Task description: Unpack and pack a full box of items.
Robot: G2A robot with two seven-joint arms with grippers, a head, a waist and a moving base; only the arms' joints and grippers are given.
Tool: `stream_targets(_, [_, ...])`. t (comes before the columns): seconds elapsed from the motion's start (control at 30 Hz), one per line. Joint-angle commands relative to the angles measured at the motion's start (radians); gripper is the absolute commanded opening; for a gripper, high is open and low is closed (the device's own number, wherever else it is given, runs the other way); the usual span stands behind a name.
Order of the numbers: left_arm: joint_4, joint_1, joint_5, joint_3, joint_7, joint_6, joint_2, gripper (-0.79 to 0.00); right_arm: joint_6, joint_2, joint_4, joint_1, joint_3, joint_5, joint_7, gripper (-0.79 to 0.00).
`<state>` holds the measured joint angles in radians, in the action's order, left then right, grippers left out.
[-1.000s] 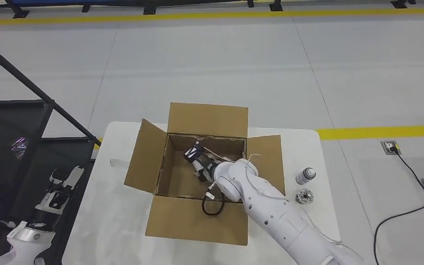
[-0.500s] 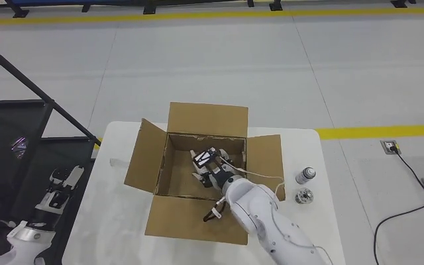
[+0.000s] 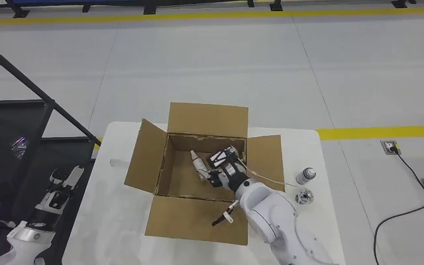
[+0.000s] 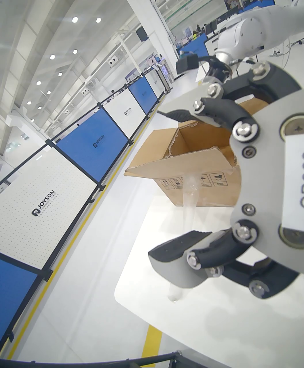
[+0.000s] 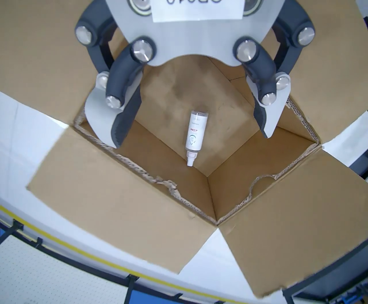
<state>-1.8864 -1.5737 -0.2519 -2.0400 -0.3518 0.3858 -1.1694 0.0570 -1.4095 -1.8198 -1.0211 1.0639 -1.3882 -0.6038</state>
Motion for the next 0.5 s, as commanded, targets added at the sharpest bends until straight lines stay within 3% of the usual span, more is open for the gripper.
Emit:
stream_targets(0.0, [0.0,0.0,0.0,0.0,0.0,0.0,0.0,0.0,-0.01,0.019,-0.141,-0.113,0.106,-0.026,0.0,0.0])
stream_targets(0.13, [0.0,0.0,0.0,0.0,0.0,0.0,0.0,0.0,-0.03,0.042,-0.304,-0.289,0.295,-0.02,-0.001,0.0])
stream_targets(0.27, [0.0,0.0,0.0,0.0,0.0,0.0,0.0,0.0,-0.042,0.054,-0.351,-0.428,0.477,0.059,-0.005,0.0])
stream_targets(0.47, [0.0,0.0,0.0,0.0,0.0,0.0,0.0,0.0,0.037,0.072,-0.223,-0.435,0.684,0.256,-0.137,0.0])
